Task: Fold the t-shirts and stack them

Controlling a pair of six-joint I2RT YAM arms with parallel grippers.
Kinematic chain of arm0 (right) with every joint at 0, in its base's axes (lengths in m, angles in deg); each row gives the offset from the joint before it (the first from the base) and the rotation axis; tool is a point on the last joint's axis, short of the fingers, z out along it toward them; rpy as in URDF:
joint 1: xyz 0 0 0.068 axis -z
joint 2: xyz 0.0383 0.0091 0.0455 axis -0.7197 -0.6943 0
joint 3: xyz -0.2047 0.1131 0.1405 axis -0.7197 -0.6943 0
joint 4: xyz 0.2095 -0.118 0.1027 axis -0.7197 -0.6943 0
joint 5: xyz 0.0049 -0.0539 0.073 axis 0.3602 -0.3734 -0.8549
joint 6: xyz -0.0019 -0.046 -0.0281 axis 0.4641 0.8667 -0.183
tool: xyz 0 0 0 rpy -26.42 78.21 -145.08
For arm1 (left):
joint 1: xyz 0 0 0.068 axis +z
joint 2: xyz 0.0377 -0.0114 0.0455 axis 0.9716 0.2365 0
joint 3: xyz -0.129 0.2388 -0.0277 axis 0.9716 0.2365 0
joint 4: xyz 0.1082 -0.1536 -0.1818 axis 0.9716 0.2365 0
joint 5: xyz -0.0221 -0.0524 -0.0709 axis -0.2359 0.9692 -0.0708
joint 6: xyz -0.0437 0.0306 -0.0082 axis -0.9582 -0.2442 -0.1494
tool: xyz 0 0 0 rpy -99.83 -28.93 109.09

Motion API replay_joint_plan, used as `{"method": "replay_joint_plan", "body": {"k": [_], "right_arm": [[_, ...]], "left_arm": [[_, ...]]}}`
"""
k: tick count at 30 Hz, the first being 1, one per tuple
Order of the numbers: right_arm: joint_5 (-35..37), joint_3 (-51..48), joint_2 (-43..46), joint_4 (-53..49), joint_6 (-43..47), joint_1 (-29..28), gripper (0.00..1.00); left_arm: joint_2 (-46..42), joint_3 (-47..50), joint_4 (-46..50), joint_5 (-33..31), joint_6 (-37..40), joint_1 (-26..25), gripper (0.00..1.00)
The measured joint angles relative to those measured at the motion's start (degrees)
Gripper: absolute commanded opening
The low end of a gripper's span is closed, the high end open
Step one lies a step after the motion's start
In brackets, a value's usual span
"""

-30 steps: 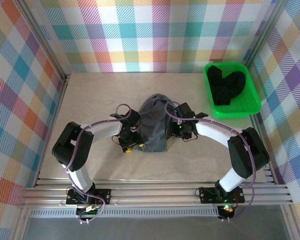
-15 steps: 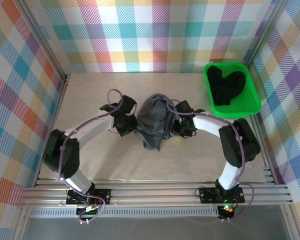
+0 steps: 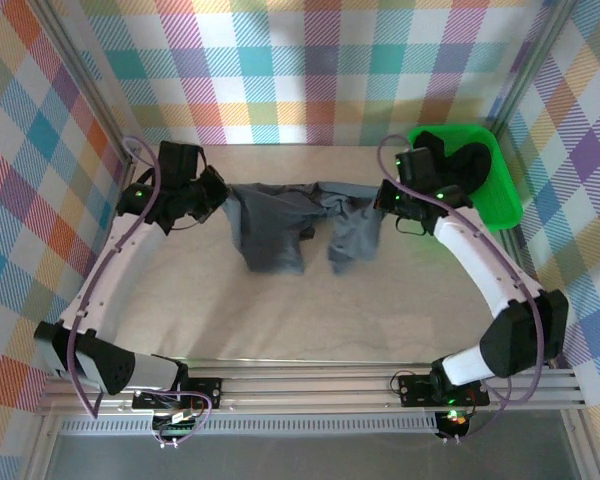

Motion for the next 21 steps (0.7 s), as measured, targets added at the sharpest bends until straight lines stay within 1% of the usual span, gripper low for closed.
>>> {"method": "replay_joint_plan", "body": {"k": [4, 8, 11, 13, 16, 18, 19, 21], "right_arm": [[0.9, 2.1, 4.4, 0.0, 2.3, 2.4, 0.00], [1.7, 2.2, 8.3, 1.0, 3.7, 3.7, 0.00], [1.5, 2.2, 8.7, 1.8, 3.9, 4.4, 0.00], [0.6, 2.2, 7.5, 2.2, 3.8, 4.9, 0.00], [-1.8, 2.6, 2.8, 2.6, 3.7, 5.7, 0.00], [-3.8, 3.4, -2.4, 2.6, 3.3, 6.5, 0.00], [-5.0, 3.8, -5.2, 2.5, 2.7, 7.0, 0.02], [-8.1, 5.2, -11.7, 2.0, 1.5, 8.3, 0.18]], "left_arm": [[-3.8, -3.7, -0.1, -2.2, 0.6, 0.9, 0.00], [-8.5, -4.7, 0.3, -6.0, 1.1, 2.0, 0.00], [-11.0, -3.9, 0.6, -7.9, 1.1, 3.0, 0.00], [-11.6, -2.5, 0.9, -8.2, 1.0, 4.2, 0.00], [-8.7, -0.4, 1.8, -8.0, 0.3, 7.0, 0.00], [-4.4, 0.7, 1.8, -7.3, -0.3, 9.8, 0.00], [-2.1, 1.1, 1.4, -6.6, -0.4, 11.1, 0.02], [5.8, 2.1, -0.5, -4.4, -0.2, 13.9, 0.20]]}}
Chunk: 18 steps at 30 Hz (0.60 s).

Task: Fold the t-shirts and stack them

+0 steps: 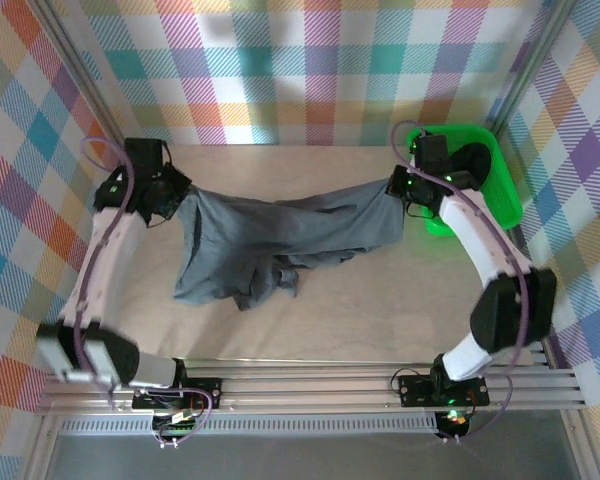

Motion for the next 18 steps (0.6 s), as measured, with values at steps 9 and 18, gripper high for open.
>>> {"method": "replay_joint_plan", "body": {"k": [9, 18], "right_arm": [[-6.3, 3.2, -13.6, -6.0, -4.0, 3.3, 0.52], [-5.3, -8.6, -3.6, -6.1, -2.0, -1.1, 0.51]], "left_arm": [[15.2, 0.5, -1.3, 3.9, 3.6, 1.9, 0.67], [-4.3, 27.8, 2.9, 5.0, 1.2, -6.0, 0.67]]}}
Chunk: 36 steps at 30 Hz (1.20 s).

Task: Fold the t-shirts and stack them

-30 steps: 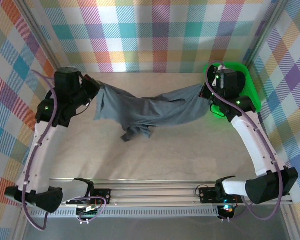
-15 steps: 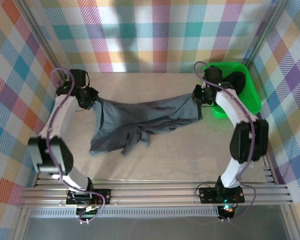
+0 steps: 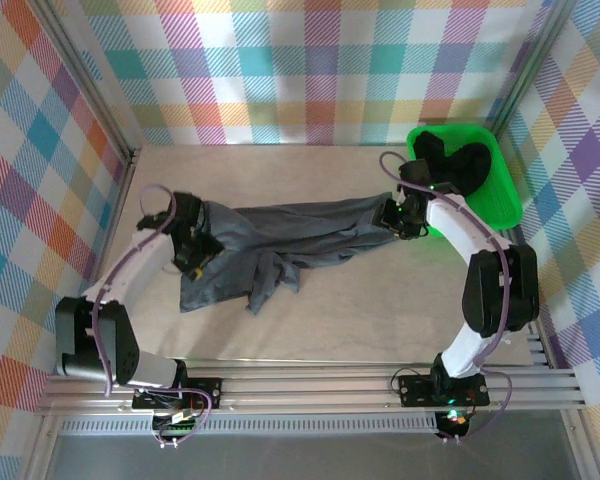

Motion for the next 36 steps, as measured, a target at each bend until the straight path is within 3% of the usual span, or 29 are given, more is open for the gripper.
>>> {"method": "replay_joint_plan", "body": {"k": [3, 7, 9, 11, 15, 18, 23, 29, 32, 36], "right_arm": [[1.0, -0.2, -2.3, 0.2, 1.1, -0.1, 0.51], [2.6, 2.7, -9.4, 0.0, 2.0, 0.0, 0.51], [3.5, 3.5, -12.4, 0.1, 2.4, 0.2, 0.49], [4.4, 3.7, -14.4, 0.1, 2.9, 0.2, 0.41], [5.2, 4.8, -17.0, 0.0, 3.5, 0.2, 0.10], [5.3, 4.1, -16.2, 0.4, 2.9, 0.1, 0.00], [5.1, -5.4, -7.1, 0.0, 1.3, -1.4, 0.00], [3.3, -16.5, 10.5, -4.8, -3.8, -8.9, 0.00], [1.9, -19.3, 15.8, -7.4, -6.5, -10.3, 0.11], [2.1, -19.0, 15.1, -9.1, -7.8, -8.8, 0.32]], "left_arm": [[-1.7, 7.7, 0.6, 1.5, -2.3, 0.4, 0.70], [0.6, 10.7, -1.4, 3.2, -4.5, 0.5, 0.70], [3.1, 10.8, -3.5, 3.4, -5.5, 0.5, 0.65], [5.4, 10.8, -5.3, 2.8, -6.3, 0.5, 0.49], [8.5, 10.4, -5.9, 0.5, -6.2, 1.5, 0.08], [8.6, 9.7, -6.3, -1.6, -5.7, 2.5, 0.00], [7.9, 10.0, -6.0, -4.5, -4.0, 5.3, 0.00], [0.5, 11.1, -2.5, -7.0, -2.2, 10.2, 0.00], [-1.9, 9.2, -0.3, -7.1, -1.4, 10.5, 0.00], [-1.1, 5.6, -1.1, -4.0, -2.8, 10.5, 0.00]]}}
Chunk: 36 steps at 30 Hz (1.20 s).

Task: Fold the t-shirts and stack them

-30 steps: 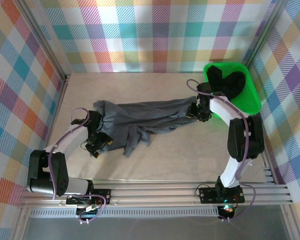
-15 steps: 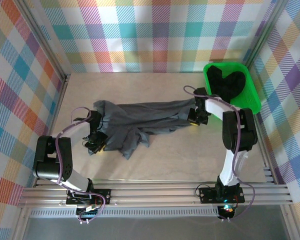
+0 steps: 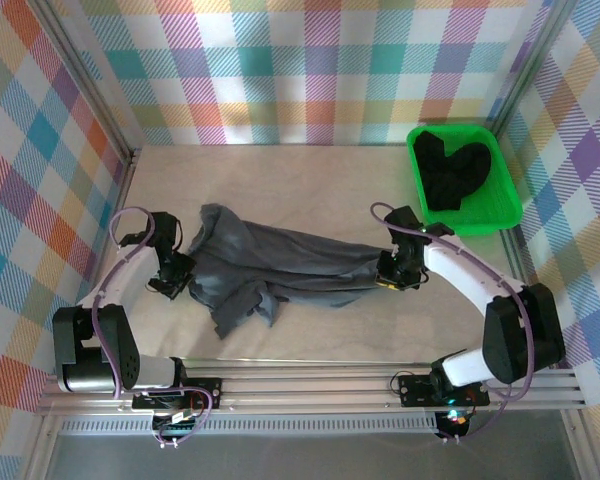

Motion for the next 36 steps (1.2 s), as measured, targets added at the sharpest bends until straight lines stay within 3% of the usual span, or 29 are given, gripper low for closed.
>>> {"method": "replay_joint_plan", "body": {"k": [3, 6, 17, 19, 23, 25, 31, 36], "right_arm": [[0.1, 2.8, -3.1, -0.7, 0.2, 0.9, 0.44], [-0.1, 5.4, -5.7, -0.2, 0.0, 1.4, 0.50], [0.8, 3.5, -10.4, 3.8, -1.1, 1.9, 0.56], [0.9, 3.5, -11.6, 5.1, -0.4, 2.5, 0.50], [0.6, 5.4, -15.9, 6.6, 0.7, 3.1, 0.12], [0.6, 6.1, -16.5, 6.9, 1.0, 3.3, 0.00], [1.0, 10.7, -12.6, 4.7, 0.9, 3.2, 0.00], [1.7, 25.8, -11.2, 0.8, 1.3, 3.3, 0.00]], "left_arm": [[1.9, -3.9, -0.4, 1.7, -1.9, -0.9, 0.00], [2.9, -7.9, -1.0, 2.7, -3.6, -2.0, 0.00], [2.7, -12.2, -1.1, 5.9, -5.2, -2.6, 0.00], [2.6, -13.0, -1.0, 6.1, -5.4, -2.6, 0.00], [2.6, -14.3, -1.0, 6.6, -6.1, -2.6, 0.00], [2.6, -15.1, -1.0, 6.9, -6.3, -2.6, 0.00], [3.0, -21.2, -1.3, 7.5, -7.4, -2.7, 0.00], [8.6, -34.0, -2.7, 7.5, -8.2, -2.7, 0.00]]}}
